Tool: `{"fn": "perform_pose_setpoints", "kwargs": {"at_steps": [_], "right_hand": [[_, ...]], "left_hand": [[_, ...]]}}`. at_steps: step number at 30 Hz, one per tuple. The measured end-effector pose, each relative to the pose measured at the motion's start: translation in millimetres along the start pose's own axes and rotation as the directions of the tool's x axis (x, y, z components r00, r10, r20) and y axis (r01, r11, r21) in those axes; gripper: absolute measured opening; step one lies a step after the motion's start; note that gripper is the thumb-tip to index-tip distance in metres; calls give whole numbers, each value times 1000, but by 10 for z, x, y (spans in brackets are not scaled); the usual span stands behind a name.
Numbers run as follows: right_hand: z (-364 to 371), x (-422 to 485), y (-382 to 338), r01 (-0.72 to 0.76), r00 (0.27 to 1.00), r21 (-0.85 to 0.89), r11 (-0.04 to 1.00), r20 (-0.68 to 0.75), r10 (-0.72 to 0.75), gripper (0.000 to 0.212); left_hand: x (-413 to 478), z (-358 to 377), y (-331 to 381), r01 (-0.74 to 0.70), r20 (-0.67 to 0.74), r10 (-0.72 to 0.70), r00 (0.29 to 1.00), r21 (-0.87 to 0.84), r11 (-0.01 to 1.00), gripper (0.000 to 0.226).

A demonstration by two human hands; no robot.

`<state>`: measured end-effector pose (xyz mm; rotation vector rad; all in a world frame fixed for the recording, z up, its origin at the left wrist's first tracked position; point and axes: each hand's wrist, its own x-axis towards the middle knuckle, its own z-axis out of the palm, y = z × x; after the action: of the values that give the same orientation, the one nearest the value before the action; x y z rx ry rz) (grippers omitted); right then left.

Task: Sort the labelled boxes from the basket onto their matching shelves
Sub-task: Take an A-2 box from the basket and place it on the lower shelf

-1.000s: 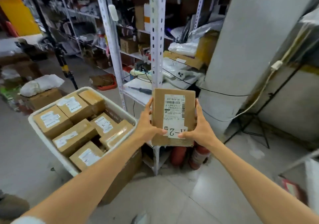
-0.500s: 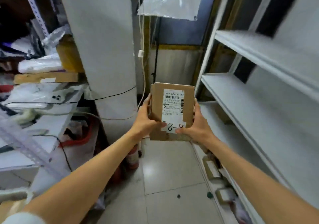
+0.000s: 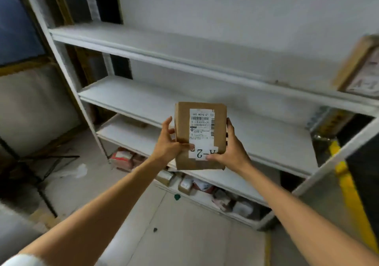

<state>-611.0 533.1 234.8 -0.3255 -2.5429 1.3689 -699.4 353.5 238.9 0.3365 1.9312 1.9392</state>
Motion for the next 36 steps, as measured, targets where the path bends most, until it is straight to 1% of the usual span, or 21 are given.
{"fn": "perform_pose_setpoints", "kwargs": {"at_steps": [4,8,10,12,15,19,21,24,29,32,36], "right_hand": [[-531,-454,329,-133,976,-24,991,-175,126,132],[-892,-737,614,-231,932,1,973,-287,222,135],[-1032,-804,767,-257,910,22,966,-332,250,131],[-1176,-803,899,-273,890,44,961,-367,270,125],[-1405,-660,1137,-300,875,73,951,-375,305,129],[-1649,-363,1440,-358,877,-29,933,-355,325,138],[-1780,-236,1634,-386,867,-39,922,-356,348,138],[-1954,-91,1934,-421,847,-27,906,-370,382,138],[-2086,35,2377,-479,796,-13,878,-427,428,131],[-2187,124,2510,-524,765,-35,851,-458,453,122],[-2358,336,2634,-532,755,-24,847,-467,461,115]], "left_hand": [[19,755,-51,19,237,-15,971,-15,1000,100],[59,1316,-135,-8,341,10,940,-7,1000,99],[101,1545,-165,-18,371,14,929,8,1000,98],[197,1746,-185,-39,393,23,919,32,999,98],[415,2028,-203,-48,402,20,915,60,997,97],[752,2409,-298,-5,392,-30,919,87,996,92],[944,2629,-384,28,388,-59,920,87,996,90],[1201,2964,-517,40,396,-80,915,107,993,91],[1492,3366,-691,53,418,-106,902,136,989,87],[1611,3504,-750,81,431,-131,893,132,988,80],[1830,3658,-739,42,453,-102,886,141,989,69]]}}
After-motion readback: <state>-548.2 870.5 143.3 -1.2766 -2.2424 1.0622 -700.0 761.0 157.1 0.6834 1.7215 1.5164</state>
